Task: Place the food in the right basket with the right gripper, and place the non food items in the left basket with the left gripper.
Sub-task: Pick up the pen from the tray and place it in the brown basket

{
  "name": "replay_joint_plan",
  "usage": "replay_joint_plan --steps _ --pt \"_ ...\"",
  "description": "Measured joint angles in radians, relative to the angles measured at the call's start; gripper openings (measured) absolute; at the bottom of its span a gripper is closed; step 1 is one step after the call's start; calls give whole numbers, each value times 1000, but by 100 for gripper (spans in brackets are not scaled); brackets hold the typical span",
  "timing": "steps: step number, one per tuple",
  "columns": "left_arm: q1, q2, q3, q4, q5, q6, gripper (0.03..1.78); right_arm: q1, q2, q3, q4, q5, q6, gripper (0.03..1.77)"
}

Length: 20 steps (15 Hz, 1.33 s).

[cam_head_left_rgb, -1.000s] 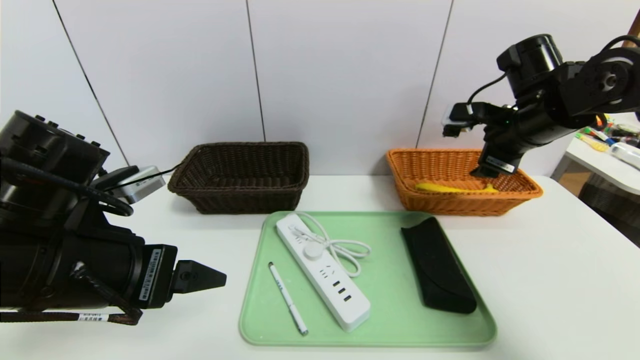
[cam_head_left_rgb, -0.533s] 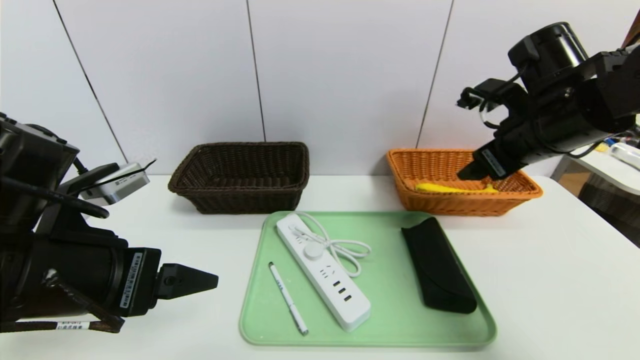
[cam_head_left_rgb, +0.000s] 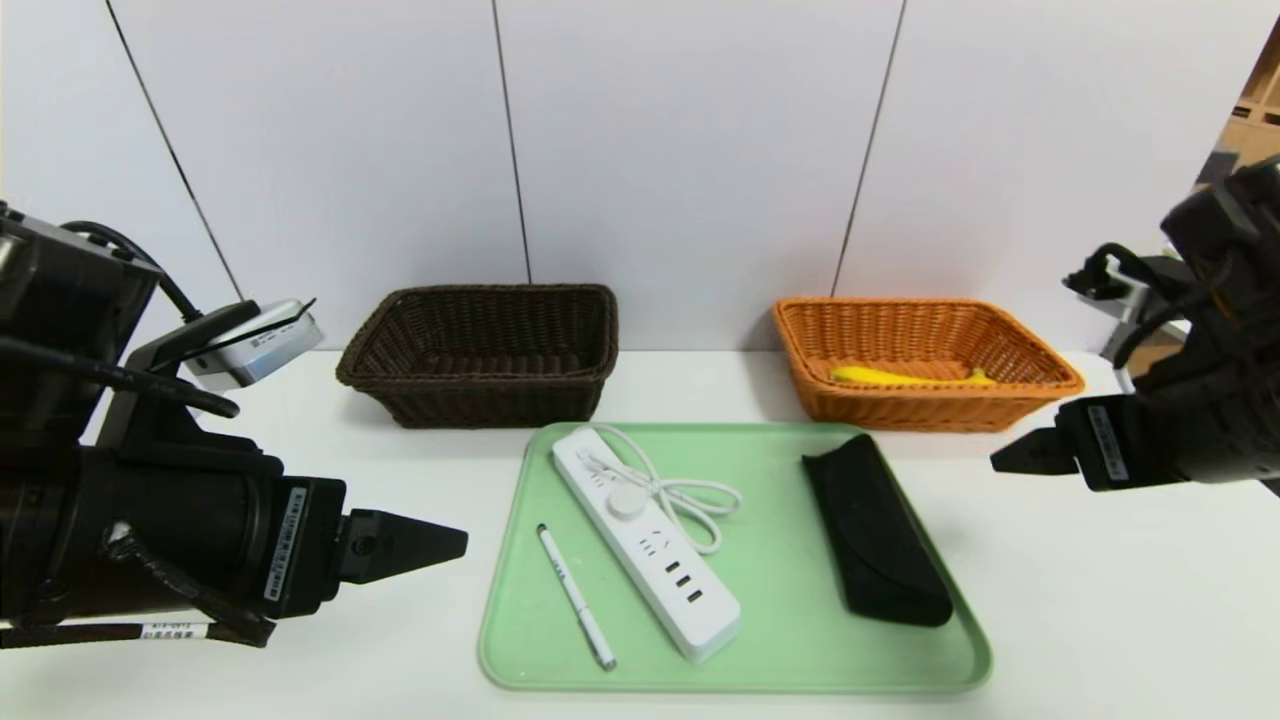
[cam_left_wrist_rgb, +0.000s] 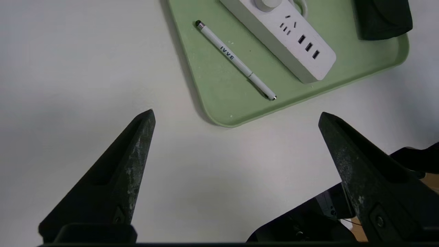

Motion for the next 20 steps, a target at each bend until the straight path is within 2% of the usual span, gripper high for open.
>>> replay_joint_plan --steps 2,5,11,16,20 --pt "-28 18 -1 -24 -1 0 169 2 -76 85 -6 39 83 169" --pt "-91 63 -32 -26 5 -8 169 39 -139 139 -8 45 158 169" --pt "-170 183 -82 -32 8 -20 169 69 -158 159 -18 47 184 169" --pt "-192 340 -164 -33 15 -118 169 72 -92 162 -111 47 194 169" --pt "-195 456 -225 -30 123 -194 169 79 -39 164 -122 47 196 169"
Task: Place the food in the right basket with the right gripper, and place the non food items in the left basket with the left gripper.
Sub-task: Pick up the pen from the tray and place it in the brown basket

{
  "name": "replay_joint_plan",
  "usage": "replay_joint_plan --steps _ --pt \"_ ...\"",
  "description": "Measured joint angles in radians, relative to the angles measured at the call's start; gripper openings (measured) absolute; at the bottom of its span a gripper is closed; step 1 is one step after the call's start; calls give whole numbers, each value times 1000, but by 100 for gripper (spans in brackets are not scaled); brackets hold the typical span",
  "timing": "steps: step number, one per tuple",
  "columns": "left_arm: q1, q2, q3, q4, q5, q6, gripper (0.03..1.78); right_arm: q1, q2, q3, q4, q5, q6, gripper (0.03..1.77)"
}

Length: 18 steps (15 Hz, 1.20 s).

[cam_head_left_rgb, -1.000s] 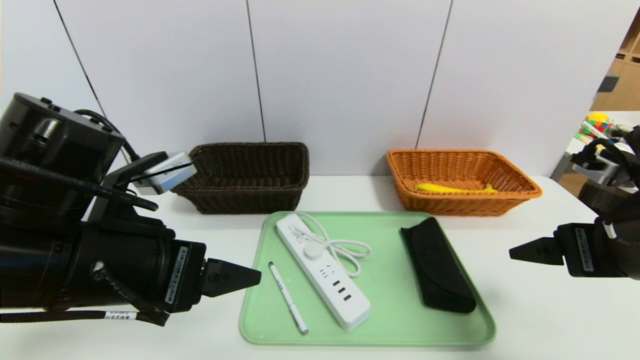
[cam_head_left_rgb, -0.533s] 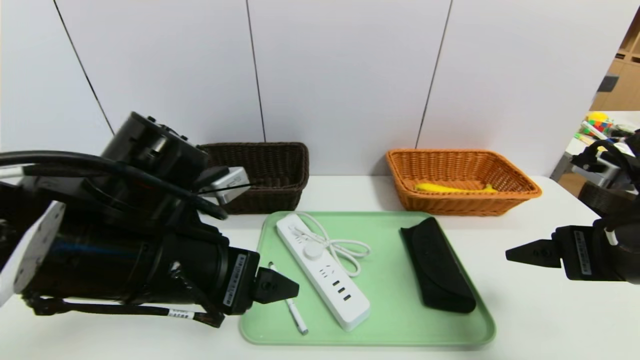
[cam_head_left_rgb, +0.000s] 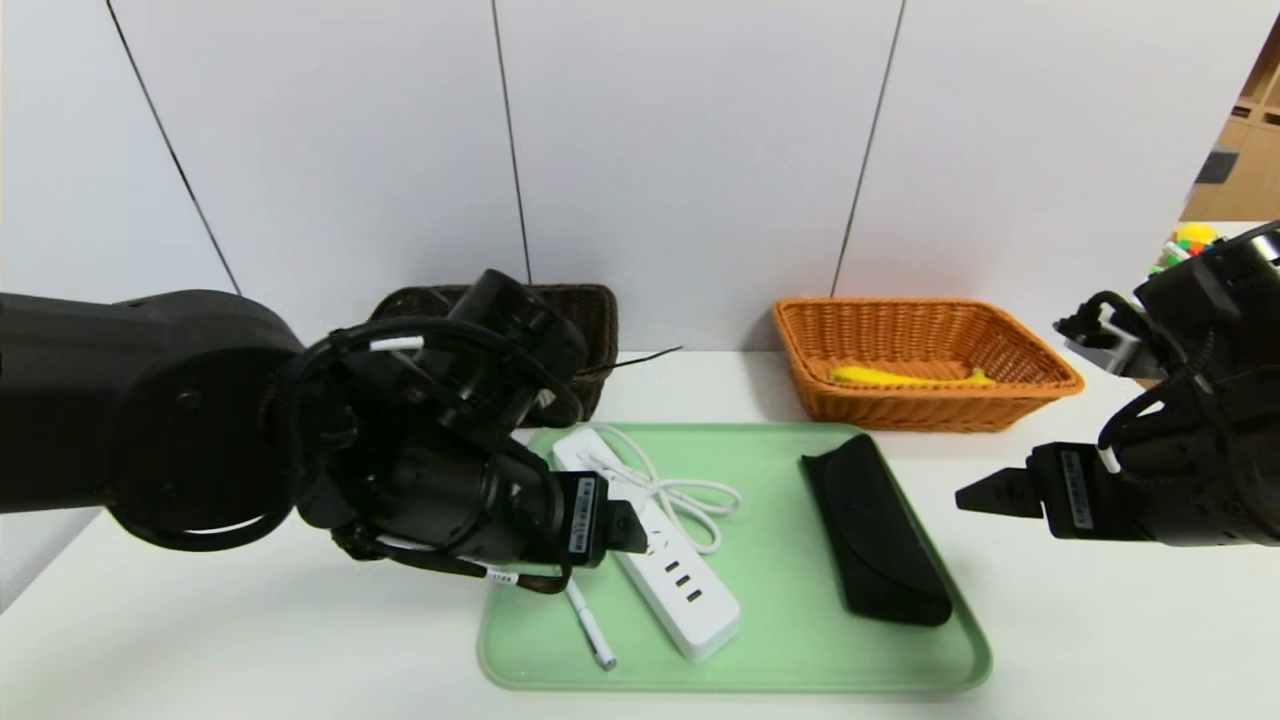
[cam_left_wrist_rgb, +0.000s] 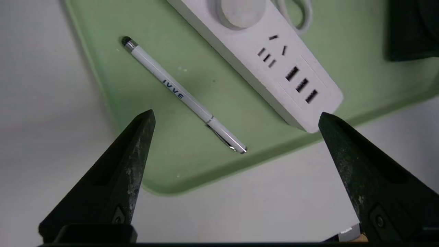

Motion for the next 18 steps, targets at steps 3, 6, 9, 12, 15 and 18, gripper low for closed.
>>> replay_joint_plan --steps 3,6,9,12,15,18 --pt "0 37 -9 6 30 -23 169 -1 16 0 -1 0 -1 169" --pt "-1 61 -11 6 99 -46 169 0 26 0 -30 0 -2 169" --pt "-27 81 -32 33 112 -104 169 0 34 4 -32 0 -1 169" --pt "-40 98 -34 48 165 -151 169 0 36 5 -32 0 -1 169" --pt "-55 113 -36 70 214 -174 169 0 36 8 -33 0 0 170" --pt "-78 118 -39 70 222 -178 169 0 37 9 -34 1 1 170"
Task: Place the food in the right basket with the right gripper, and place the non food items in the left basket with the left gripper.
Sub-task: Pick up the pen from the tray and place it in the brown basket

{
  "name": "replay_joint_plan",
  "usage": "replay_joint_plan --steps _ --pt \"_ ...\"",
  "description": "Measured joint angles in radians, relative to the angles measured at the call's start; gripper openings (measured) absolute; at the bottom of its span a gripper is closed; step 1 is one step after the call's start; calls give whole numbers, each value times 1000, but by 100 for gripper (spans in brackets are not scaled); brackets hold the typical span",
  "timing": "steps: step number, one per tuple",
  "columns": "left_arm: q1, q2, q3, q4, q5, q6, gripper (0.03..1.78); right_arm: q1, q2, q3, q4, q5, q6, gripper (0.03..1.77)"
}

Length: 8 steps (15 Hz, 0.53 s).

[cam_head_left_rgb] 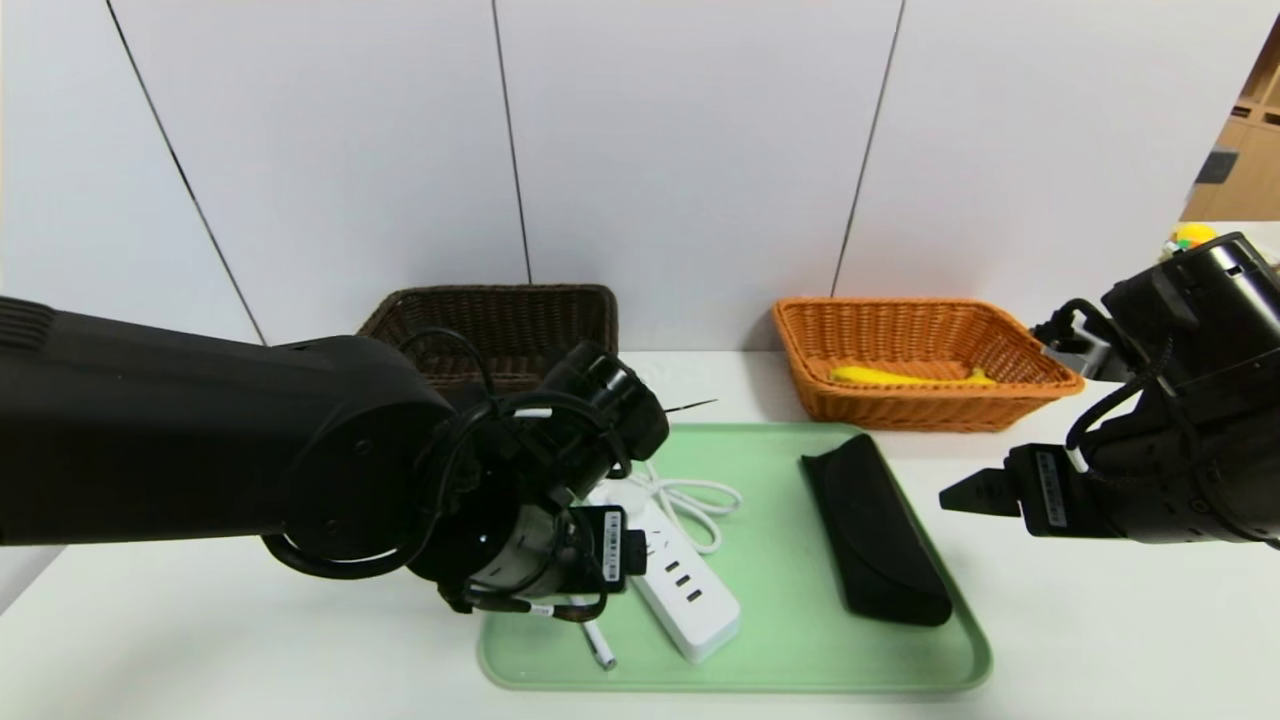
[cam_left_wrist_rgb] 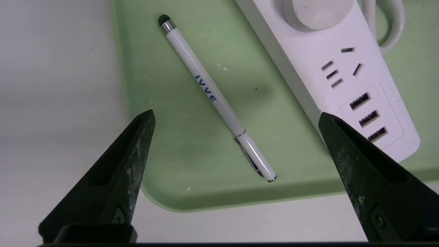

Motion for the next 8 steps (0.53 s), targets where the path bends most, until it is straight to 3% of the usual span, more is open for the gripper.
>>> replay_joint_plan --steps 8 --pt "-24 27 5 1 38 -13 169 0 0 2 1 1 22 170"
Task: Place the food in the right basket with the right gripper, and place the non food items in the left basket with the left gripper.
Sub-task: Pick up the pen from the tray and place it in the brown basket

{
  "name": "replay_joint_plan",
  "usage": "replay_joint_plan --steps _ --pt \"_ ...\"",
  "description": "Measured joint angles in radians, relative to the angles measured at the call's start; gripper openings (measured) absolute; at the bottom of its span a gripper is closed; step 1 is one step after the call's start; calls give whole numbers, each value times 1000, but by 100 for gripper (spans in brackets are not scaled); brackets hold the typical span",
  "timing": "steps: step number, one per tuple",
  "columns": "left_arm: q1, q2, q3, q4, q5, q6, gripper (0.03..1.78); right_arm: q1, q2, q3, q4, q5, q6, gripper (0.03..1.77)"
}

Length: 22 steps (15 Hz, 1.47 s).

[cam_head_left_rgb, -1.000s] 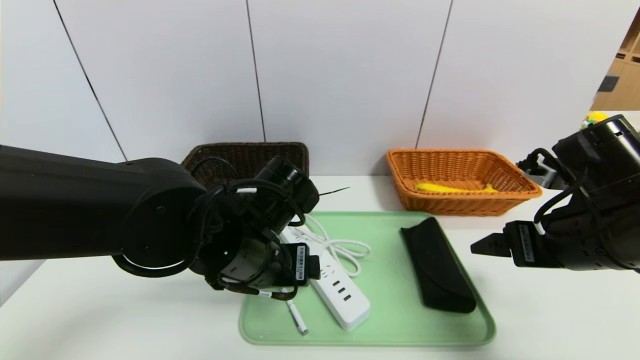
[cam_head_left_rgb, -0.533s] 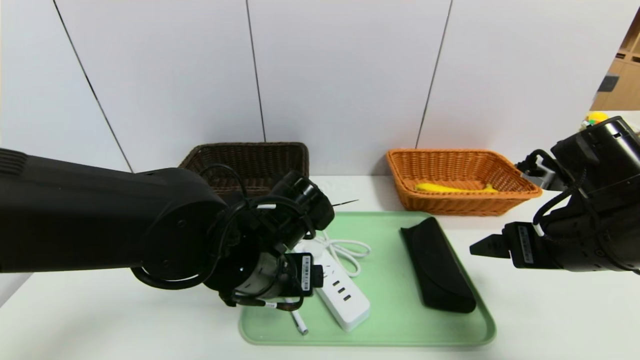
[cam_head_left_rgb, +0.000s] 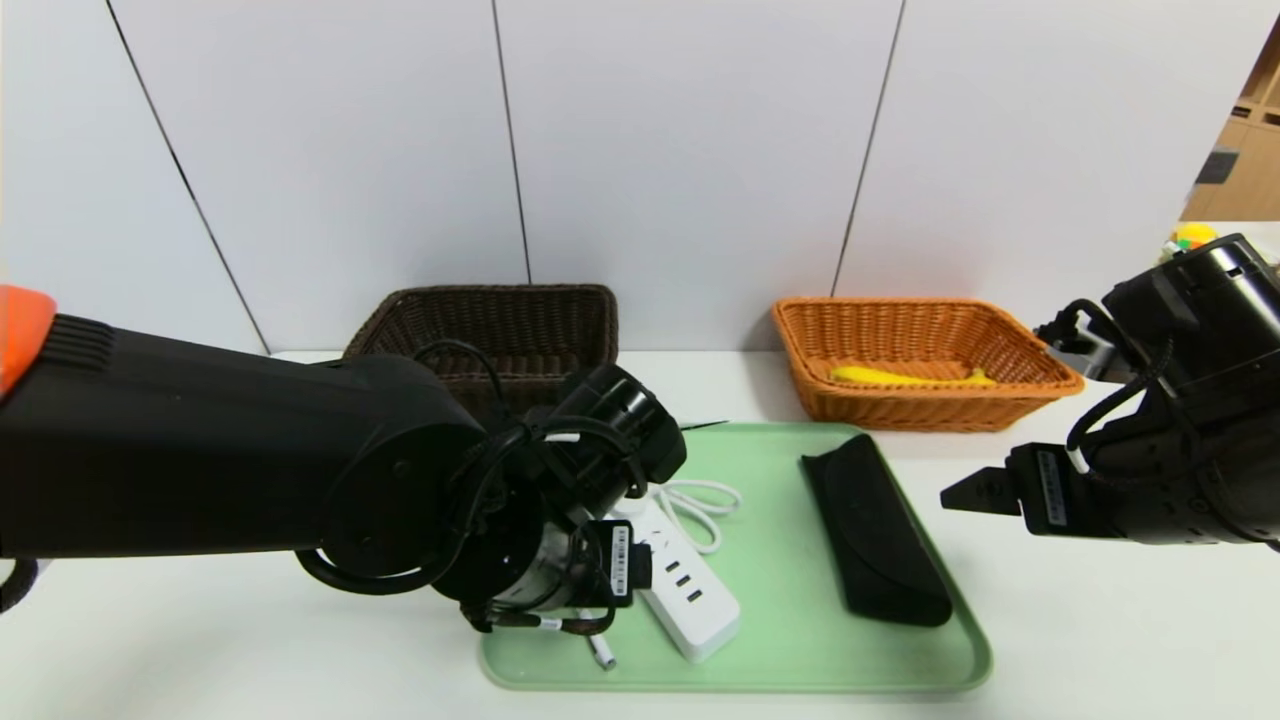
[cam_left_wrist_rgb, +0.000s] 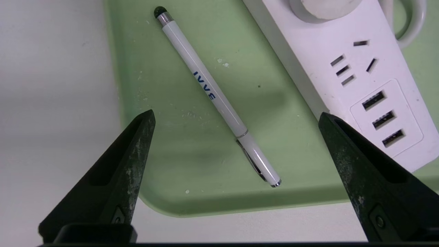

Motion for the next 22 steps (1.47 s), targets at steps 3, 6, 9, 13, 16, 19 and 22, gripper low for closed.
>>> replay_joint_plan --steps 3,6,9,13,16,19,22 --pt "0 4 4 1 1 0 169 0 0 1 0 0 0 170" --pt "-1 14 4 0 1 1 169 0 1 1 0 0 0 170" --pt "-15 21 1 0 1 3 169 0 1 1 -1 1 2 170" --pt "-21 29 4 0 4 3 169 0 1 5 -1 1 6 170" --pt "-22 39 6 0 8 3 169 0 1 8 -1 1 6 170" --pt "-23 51 8 0 13 2 169 0 1 14 -1 1 6 170" --pt "-21 58 4 -2 17 3 169 0 -1 24 -1 3 6 170"
